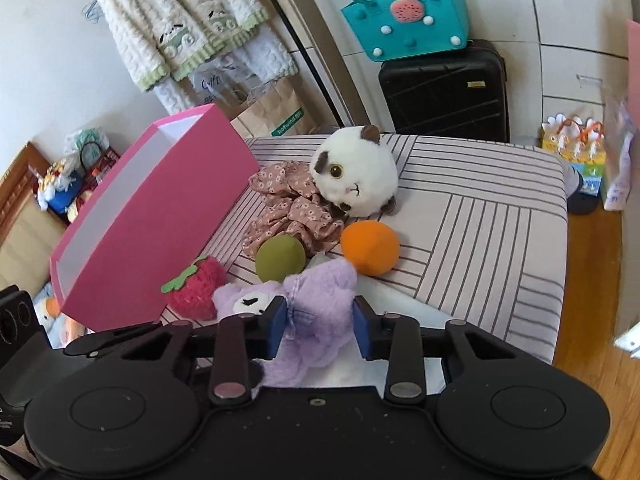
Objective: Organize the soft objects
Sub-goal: 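Move the left tool to the purple plush toy and grasp it, then lift the purple plush with the left tool and carry it into the pink box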
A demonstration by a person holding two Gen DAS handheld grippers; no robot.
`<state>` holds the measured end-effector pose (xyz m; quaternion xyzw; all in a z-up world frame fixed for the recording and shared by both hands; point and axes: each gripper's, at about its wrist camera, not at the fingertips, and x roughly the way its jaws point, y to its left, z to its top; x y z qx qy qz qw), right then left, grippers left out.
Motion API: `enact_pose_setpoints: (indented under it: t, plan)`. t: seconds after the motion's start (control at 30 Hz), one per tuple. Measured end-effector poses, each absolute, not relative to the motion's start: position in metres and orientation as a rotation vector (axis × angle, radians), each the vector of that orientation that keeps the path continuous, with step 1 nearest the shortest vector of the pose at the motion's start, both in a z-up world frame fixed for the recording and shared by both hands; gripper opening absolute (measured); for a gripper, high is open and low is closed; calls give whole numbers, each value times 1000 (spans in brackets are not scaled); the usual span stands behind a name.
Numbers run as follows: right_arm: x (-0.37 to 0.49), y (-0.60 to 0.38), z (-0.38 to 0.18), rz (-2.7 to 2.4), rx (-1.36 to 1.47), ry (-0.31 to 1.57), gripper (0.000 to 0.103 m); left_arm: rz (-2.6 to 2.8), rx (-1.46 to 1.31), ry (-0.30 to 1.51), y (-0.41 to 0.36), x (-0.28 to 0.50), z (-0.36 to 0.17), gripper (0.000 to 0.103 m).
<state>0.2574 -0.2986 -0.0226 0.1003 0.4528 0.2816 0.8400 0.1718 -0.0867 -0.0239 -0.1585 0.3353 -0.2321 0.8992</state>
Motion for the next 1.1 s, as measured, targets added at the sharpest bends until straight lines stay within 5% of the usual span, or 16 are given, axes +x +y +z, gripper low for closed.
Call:
enact_pose_setpoints:
  t: [0.33, 1.1]
  plan:
    - [227, -291, -6, 547, 233, 957, 40, -477, -332, 682, -71, 161, -5, 37]
    - [177, -263, 38, 472, 243, 918, 40, -530, -193, 637, -45, 132, 48, 37]
